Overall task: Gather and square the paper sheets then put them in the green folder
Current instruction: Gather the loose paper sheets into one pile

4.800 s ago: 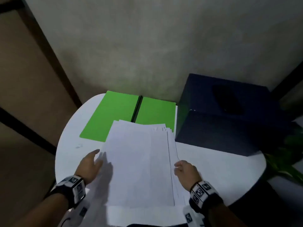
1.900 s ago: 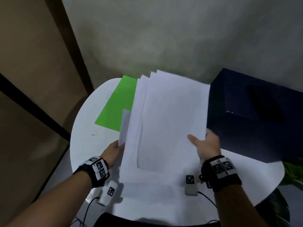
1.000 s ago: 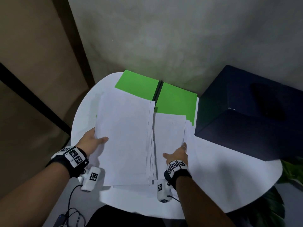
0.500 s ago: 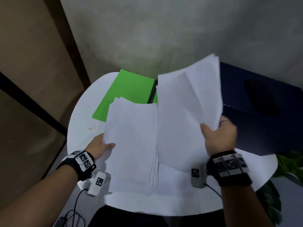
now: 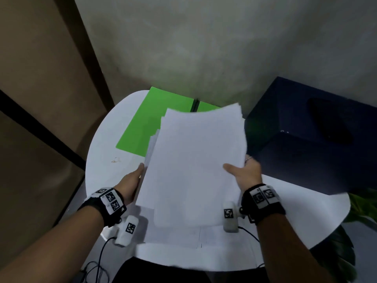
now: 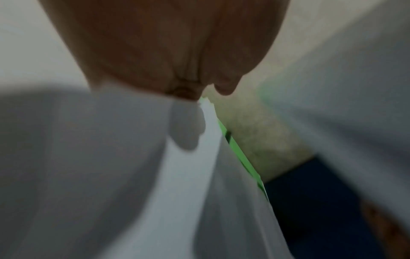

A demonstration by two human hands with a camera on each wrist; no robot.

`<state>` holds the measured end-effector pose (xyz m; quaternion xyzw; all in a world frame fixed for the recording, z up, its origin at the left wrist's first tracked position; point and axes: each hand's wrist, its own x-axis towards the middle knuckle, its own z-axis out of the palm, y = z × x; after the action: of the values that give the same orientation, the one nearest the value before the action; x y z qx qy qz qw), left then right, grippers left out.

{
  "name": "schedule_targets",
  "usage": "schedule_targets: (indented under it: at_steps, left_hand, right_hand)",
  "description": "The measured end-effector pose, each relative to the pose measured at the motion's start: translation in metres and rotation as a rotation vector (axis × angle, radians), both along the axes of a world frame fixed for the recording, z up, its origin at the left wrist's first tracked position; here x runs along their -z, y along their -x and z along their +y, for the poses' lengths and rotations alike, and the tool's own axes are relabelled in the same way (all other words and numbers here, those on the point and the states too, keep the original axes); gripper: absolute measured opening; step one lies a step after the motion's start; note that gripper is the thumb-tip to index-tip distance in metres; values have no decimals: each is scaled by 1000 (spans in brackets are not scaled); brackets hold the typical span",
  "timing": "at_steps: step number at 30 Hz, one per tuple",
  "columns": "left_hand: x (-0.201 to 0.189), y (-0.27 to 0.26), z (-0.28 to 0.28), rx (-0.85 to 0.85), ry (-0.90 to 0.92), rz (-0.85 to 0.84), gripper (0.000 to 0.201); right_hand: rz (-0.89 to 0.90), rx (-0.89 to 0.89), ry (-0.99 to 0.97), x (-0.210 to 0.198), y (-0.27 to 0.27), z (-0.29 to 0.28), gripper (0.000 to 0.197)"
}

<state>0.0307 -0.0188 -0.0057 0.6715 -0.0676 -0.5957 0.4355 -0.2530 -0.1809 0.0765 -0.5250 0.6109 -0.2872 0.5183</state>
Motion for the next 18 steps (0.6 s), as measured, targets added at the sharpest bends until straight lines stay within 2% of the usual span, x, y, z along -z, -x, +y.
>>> schedule_targets:
  at_steps: [2,3,5,7,10,12,14,18]
  left_hand:
    - [6,-10,1,-5,-75,108,71]
    - [6,-11,1,18,-108,90,78]
    - [9,-6,-2,42,-134,-31,80]
    - [12,3,-5,121,-96,-156,75]
    - [18,9,-8,253,-108,-336,85]
    - [22,2,-12,337,-136,-500,68]
    - [22,-3,-15,318,-125,-575,47]
    - [17,7,-17,376,-76,-693,43]
  right_hand:
    - [114,-68,-131,36,-8,6,56]
    - [223,-109,-170,50,-10,12,64]
    - [442,-214,-212,65,-14,26,69]
    - [571,-329,-195,69,-21,43,62]
    - [546,-418,-236,79,-30,64,58]
    - [522,-372,-225,83,-28,66,54]
    - [539,-264,-182,87,-22,63,48]
    - [528,-289,-154,94,-20,67,42]
